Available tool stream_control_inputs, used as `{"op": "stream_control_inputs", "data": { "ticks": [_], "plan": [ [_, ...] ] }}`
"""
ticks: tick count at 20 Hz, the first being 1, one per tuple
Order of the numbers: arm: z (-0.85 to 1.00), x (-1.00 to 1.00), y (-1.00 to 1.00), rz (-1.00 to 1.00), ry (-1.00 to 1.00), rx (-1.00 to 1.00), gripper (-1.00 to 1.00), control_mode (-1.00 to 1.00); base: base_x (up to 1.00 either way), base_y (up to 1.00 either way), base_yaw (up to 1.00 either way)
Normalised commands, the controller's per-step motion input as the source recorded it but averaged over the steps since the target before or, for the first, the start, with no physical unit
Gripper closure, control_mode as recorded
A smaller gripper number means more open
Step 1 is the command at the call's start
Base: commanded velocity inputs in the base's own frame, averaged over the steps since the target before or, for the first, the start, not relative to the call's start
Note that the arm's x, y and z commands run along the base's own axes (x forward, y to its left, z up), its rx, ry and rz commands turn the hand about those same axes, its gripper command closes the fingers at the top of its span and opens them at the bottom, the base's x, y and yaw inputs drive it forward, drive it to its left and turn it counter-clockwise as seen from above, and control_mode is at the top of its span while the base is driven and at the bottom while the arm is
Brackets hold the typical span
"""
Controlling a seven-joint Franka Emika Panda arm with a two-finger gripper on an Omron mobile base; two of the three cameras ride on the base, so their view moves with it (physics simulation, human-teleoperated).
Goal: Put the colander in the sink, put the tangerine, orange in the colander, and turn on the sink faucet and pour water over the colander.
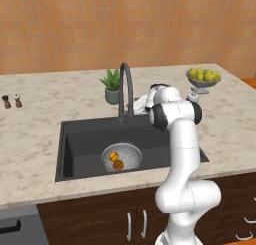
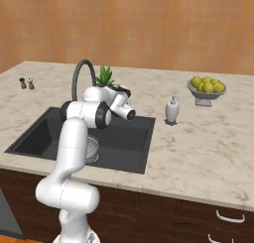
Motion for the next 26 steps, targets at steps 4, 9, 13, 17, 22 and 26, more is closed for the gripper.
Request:
{"op": "stream_control_inputs", "data": {
  "ticks": [4, 9, 13, 17, 22, 26],
  "plan": [
    [-0.23, 0.28, 0.04, -0.09, -0.01, 0.00, 1.00, -1.00, 0.00, 0.00, 0.00],
    [-0.38, 0.07, -0.09, -0.04, -0.04, 0.00, 1.00, -1.00, 0.00, 0.00, 0.00],
    [-0.60, -0.04, -0.35, -0.03, -0.13, 0.00, 1.00, -1.00, 0.00, 0.00, 0.00],
    [-0.62, -0.02, -0.50, -0.11, -0.07, 0.00, 1.00, -1.00, 0.00, 0.00, 0.00],
    [-0.61, -0.04, -0.66, -0.18, -0.01, 0.00, 1.00, -1.00, 0.00, 0.00, 0.00],
    [-0.64, -0.08, -0.70, -0.18, 0.00, 0.00, 1.00, -1.00, 0.00, 0.00, 0.00]
  ]
}}
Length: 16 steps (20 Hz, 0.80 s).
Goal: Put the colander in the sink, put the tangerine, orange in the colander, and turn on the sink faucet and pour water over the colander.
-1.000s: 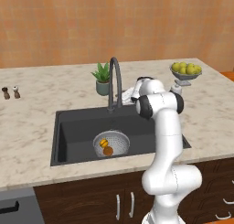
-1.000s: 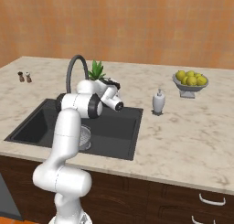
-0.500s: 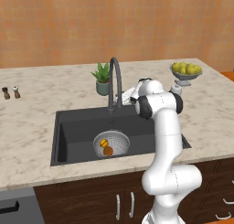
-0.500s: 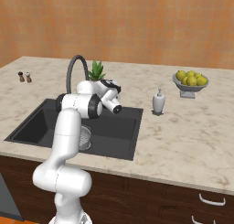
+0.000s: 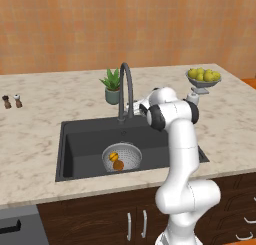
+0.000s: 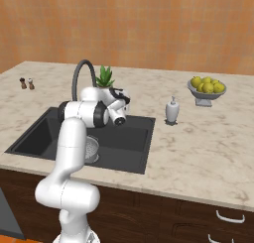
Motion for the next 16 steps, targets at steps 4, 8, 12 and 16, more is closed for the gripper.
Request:
{"op": "stream_control_inputs", "data": {
  "ticks": [4, 8, 12, 16],
  "plan": [
    [-0.65, -0.08, -0.83, -0.14, 0.00, 0.00, 1.00, -1.00, 0.00, 0.00, 0.00],
    [-0.70, -0.08, -0.96, -0.09, 0.00, 0.00, 1.00, -1.00, 0.00, 0.00, 0.00],
    [-0.68, -0.01, -1.00, -0.01, 0.00, 0.00, 1.00, -1.00, 0.00, 0.00, 0.00],
    [-0.69, 0.00, -1.00, 0.00, 0.00, 0.00, 1.00, -1.00, 0.00, 0.00, 0.00]
  ]
}}
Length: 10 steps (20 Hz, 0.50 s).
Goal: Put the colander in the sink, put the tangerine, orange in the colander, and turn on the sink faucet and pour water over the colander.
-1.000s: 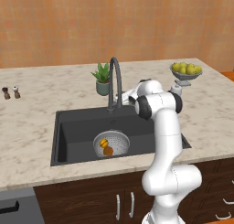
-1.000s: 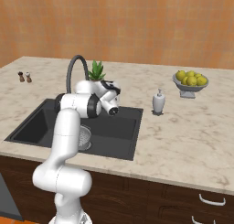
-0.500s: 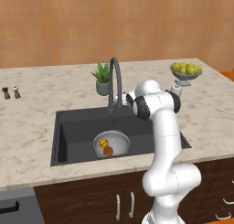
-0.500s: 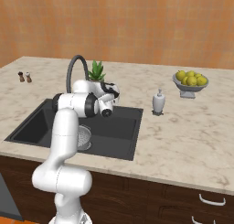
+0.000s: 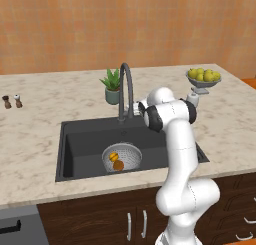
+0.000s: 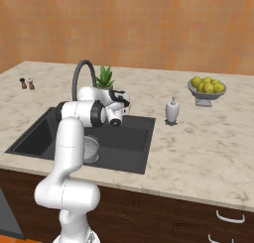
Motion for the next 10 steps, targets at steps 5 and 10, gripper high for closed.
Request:
{"op": "stream_control_inputs", "data": {
  "ticks": [5, 10],
  "plan": [
    [-0.68, -0.07, -1.00, 0.00, 0.00, 0.00, 1.00, -1.00, 0.00, 0.00, 0.00],
    [-0.65, -0.17, -1.00, 0.00, 0.00, 0.00, 1.00, -1.00, 0.00, 0.00, 0.00]
  ]
}}
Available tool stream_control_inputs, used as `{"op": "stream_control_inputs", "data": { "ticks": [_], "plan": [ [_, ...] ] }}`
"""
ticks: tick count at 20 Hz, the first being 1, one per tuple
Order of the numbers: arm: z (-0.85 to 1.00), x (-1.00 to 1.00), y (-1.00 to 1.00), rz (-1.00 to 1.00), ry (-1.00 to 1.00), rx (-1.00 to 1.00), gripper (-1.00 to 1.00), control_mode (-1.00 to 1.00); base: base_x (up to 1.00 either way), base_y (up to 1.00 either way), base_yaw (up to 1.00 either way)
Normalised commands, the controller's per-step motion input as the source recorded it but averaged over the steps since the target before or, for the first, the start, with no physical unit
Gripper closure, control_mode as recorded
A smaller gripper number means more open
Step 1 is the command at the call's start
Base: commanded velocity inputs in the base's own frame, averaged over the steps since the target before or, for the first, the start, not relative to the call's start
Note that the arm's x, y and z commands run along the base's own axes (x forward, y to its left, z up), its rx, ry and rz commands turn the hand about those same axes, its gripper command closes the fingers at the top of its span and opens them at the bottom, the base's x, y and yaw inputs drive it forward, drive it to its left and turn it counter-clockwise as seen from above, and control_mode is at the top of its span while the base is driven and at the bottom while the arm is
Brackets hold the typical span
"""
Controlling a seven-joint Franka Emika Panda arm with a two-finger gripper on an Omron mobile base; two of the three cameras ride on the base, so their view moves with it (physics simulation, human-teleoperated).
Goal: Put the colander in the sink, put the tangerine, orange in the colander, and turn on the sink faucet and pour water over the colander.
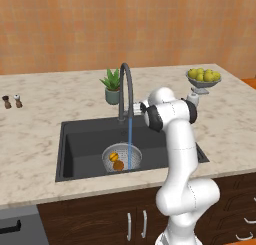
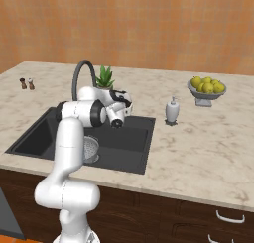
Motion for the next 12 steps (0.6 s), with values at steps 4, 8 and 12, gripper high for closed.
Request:
{"op": "stream_control_inputs", "data": {
  "ticks": [4, 8, 12],
  "plan": [
    [-0.54, -0.17, -0.81, -0.01, 0.00, -0.02, 1.00, -1.00, 0.00, 0.00, 0.00],
    [-0.23, -0.05, -0.58, -0.03, 0.00, 0.00, 1.00, -1.00, 0.00, 0.00, 0.00],
    [-0.15, -0.07, -0.55, 0.00, 0.00, 0.00, 1.00, -1.00, 0.00, 0.00, 0.00]
  ]
}}
